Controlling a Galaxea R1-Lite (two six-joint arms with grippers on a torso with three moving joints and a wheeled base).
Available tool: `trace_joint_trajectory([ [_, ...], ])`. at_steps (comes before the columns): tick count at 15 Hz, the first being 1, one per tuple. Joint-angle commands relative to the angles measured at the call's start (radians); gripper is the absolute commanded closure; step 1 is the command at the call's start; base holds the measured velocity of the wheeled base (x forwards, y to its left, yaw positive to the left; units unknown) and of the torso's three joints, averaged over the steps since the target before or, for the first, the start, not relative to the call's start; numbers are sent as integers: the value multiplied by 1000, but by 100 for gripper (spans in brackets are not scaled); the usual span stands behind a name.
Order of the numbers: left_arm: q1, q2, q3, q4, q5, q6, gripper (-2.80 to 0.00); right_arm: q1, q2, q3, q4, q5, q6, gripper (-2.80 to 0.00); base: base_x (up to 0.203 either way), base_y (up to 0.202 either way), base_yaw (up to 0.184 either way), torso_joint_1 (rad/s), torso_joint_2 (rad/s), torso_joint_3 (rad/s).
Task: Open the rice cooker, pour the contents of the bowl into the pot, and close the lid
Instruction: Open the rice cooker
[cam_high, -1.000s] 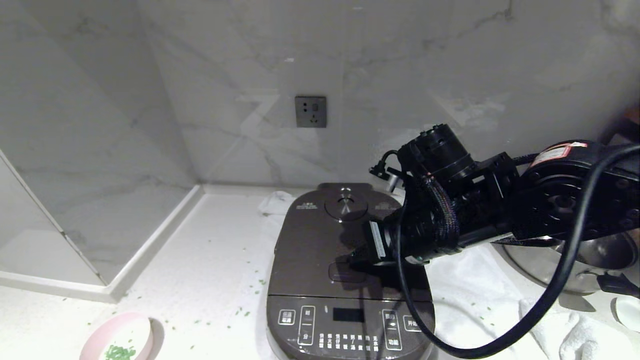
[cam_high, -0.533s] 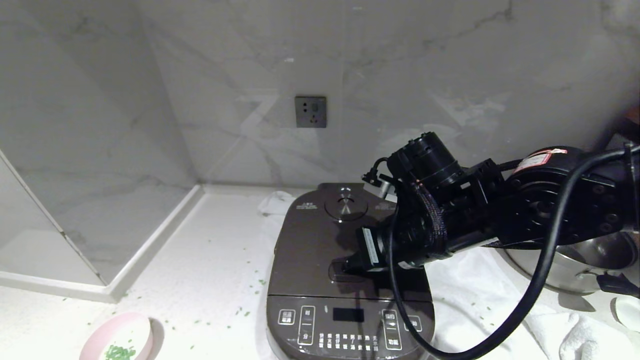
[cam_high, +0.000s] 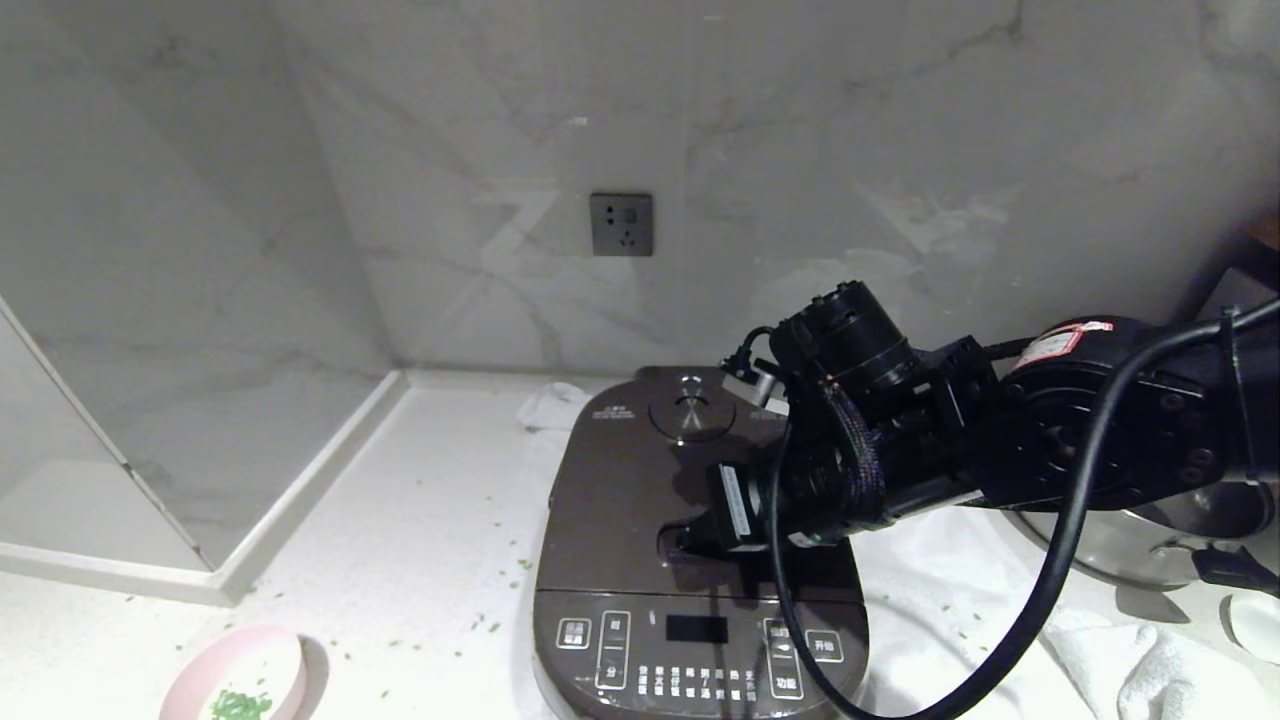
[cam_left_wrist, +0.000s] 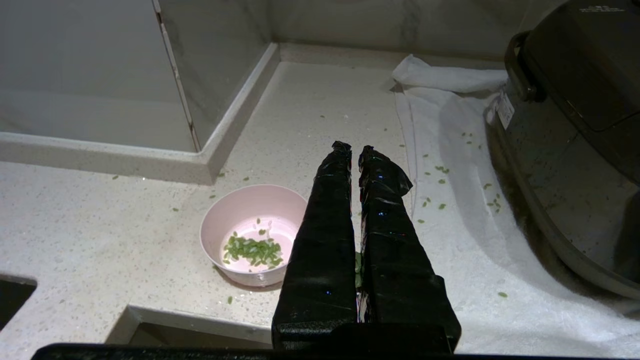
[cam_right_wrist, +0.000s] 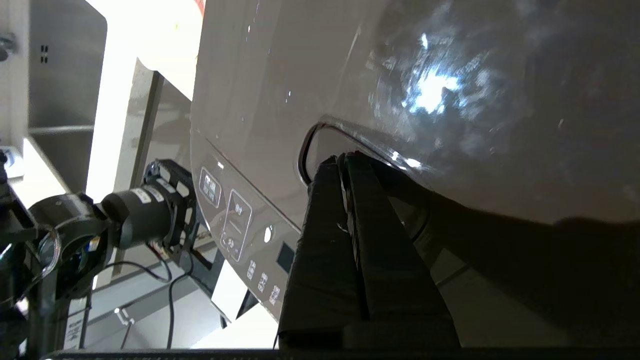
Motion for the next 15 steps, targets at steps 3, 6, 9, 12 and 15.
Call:
trace_joint_trajectory([
  [3,0,0,13,-1,0,-1,0,-9,3,25,-20,5,6,0,0,0,0,0,0,0],
  [6,0,0,14,-1,0,-1,0,-8,-44,-4,-18,3,9,0,0,0,0,0,0,0],
  [9,0,0,12,-1,0,-1,0,-7,-115,-35,-19,-9,2,0,0,0,0,0,0,0],
  [12,0,0,14,-2,0,-1,0,-6,-191,-107,-18,-40,-3,0,0,0,0,0,0,0],
  [15,0,0,12,-1,0,-1,0,1,-243,-172,-20,-44,-19,0,0,0,0,0,0,0],
])
